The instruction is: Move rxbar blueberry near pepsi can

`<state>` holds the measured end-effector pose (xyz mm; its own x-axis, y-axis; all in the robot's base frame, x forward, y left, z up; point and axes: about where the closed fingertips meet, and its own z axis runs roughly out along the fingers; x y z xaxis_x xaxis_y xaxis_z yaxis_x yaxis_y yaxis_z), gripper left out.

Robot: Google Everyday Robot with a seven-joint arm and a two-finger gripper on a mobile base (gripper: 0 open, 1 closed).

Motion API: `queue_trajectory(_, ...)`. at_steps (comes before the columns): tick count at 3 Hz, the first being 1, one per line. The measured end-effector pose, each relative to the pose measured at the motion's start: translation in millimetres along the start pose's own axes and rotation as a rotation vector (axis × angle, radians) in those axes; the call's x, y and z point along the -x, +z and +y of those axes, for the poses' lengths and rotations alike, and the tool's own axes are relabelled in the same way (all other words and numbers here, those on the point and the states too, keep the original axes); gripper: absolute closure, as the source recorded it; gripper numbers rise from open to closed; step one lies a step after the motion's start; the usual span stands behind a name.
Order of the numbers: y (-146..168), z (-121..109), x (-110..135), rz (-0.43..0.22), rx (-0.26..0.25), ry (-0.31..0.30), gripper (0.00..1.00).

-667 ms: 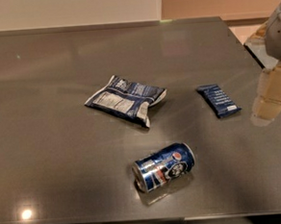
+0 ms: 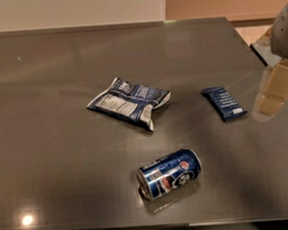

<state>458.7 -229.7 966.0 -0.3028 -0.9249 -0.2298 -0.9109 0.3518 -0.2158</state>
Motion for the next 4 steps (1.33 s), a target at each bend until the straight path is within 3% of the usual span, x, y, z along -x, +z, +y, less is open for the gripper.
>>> queue_trajectory(1,23,-30,-15,-0.020,0.019,0.125,0.00)
queue_trajectory(2,54,-51,-25,0.010,0.030,0.241,0.00)
queue_trajectory(4,101,-67,-14,0.118,0.032,0.471,0.00)
